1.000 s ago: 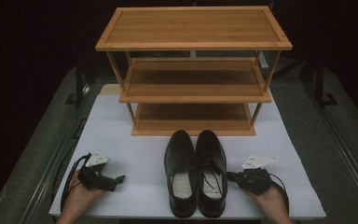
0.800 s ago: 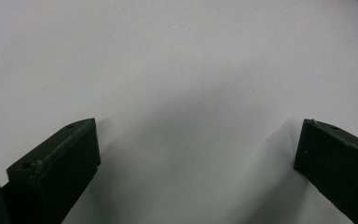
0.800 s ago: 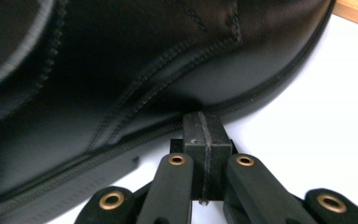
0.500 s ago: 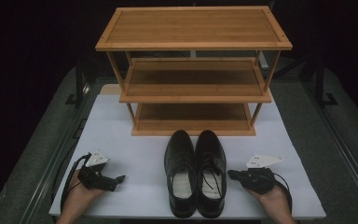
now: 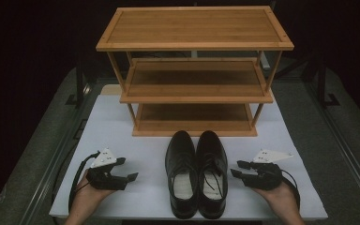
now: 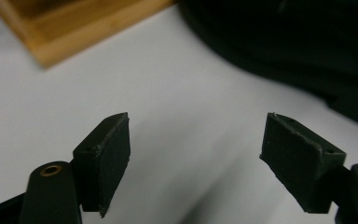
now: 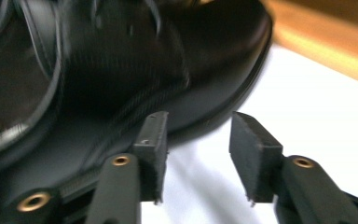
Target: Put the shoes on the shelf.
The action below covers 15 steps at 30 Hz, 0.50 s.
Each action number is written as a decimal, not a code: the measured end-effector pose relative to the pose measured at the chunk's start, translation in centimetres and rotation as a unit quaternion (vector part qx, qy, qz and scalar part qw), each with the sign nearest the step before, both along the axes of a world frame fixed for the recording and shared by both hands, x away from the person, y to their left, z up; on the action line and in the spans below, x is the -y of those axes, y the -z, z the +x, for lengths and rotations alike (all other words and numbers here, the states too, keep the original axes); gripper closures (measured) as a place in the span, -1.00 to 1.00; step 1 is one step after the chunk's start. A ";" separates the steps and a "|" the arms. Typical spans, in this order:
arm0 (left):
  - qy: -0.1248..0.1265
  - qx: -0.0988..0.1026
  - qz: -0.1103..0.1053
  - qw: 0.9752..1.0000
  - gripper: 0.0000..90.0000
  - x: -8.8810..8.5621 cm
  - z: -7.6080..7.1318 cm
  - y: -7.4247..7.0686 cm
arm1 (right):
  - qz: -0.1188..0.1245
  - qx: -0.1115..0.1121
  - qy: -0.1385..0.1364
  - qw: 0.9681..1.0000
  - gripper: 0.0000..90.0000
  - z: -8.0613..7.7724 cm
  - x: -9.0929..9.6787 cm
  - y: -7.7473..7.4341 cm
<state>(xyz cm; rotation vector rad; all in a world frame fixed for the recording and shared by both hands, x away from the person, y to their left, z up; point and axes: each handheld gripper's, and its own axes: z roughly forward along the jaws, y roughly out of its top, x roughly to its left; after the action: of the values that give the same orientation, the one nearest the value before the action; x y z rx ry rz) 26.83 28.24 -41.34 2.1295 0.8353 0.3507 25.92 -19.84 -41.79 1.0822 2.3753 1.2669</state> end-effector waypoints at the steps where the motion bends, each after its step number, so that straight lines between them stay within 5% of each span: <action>1: 0.005 0.009 -0.003 1.000 -0.37 0.4 -0.2 -0.3 | 0.001 0.005 0.007 1.000 0.17 -0.1 -0.1 -0.3; 7: 0.013 0.010 -0.051 0.999 -0.05 2.6 -0.4 -2.4 | 0.002 0.011 0.002 1.000 0.33 -0.2 -0.5 -1.6; 15: 0.037 0.004 -0.069 0.997 0.10 6.3 -0.3 -4.7 | 0.032 0.008 -0.022 0.999 0.38 -0.4 -1.7 -3.3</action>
<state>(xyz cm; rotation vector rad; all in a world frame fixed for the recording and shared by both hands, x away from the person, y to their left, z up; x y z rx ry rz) 26.54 21.96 -36.60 2.0228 0.7525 0.2540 25.54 -18.14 -38.49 1.0386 2.3756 1.3702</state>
